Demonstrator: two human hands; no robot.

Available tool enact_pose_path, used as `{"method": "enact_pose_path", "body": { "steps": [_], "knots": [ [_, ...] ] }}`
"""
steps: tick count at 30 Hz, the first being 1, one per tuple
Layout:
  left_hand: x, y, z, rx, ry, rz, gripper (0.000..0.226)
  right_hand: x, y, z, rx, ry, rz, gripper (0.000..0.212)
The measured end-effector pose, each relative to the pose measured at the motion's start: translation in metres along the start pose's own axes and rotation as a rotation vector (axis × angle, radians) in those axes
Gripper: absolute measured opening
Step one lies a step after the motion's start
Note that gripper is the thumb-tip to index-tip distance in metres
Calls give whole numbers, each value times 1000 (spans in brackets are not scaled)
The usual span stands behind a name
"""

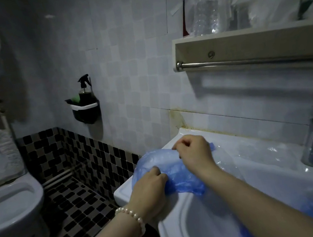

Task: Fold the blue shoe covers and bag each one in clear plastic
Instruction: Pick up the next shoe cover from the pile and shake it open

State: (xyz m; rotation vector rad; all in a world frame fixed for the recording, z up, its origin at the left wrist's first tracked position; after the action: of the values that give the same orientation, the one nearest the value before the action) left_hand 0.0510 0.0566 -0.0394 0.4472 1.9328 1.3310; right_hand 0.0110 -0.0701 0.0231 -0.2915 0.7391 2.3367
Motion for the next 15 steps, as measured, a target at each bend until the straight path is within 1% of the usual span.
{"method": "enact_pose_path", "body": {
  "steps": [2, 3, 4, 5, 6, 7, 8, 9, 10, 11, 13, 14, 15],
  "knots": [
    [2, 2, 0, 98, 40, -10, 16, 3, -26, -3, -75, -28, -67, 18],
    [3, 1, 0, 102, 32, 7, 16, 1, -37, -7, -96, -16, -111, 19],
    [2, 0, 1, 58, -9, 10, 15, -1, -46, -11, -100, 9, -149, 19],
    [2, -1, 3, 40, -34, 18, 20, -4, -51, -16, -80, 36, -173, 21],
    [3, 1, 4, 11, -94, 24, 30, -7, -54, -22, -30, 70, -187, 24],
    [4, 2, 7, 5, -123, 69, 42, -10, -55, -28, 51, 95, -178, 31],
    [4, 3, 11, -5, -121, 131, 56, -12, -56, -35, 151, 129, -154, 38],
    [4, 5, 15, -11, -109, 147, 68, -12, -58, -43, 250, 157, -116, 43],
    [4, 10, 18, 17, -81, 169, 73, -12, -60, -49, 346, 186, -88, 45],
    [3, 15, 20, 65, -46, 177, 67, -11, -62, -53, 421, 195, -60, 43],
    [-1, 27, 19, 136, 82, 202, 40, -11, -64, -57, 547, 212, -33, 38],
    [-4, 35, 16, 207, 165, 151, 32, -11, -64, -54, 615, 222, 8, 35],
    [-8, 41, 12, 262, 235, 81, 28, -10, -64, -50, 662, 192, 56, 34]
  ]
}}
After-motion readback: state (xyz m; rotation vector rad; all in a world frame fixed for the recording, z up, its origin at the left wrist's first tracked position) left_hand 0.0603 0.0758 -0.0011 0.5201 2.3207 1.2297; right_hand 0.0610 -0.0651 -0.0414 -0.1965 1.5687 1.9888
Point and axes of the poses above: each hand's wrist, its own x-axis away from the middle knuckle, its own y-axis out of the back of the hand, z = x × y, the point moved 1 cm from there along -x, towards the middle knuckle, and after that the axes turned 1 degree about -y, right-handed, at the moved point
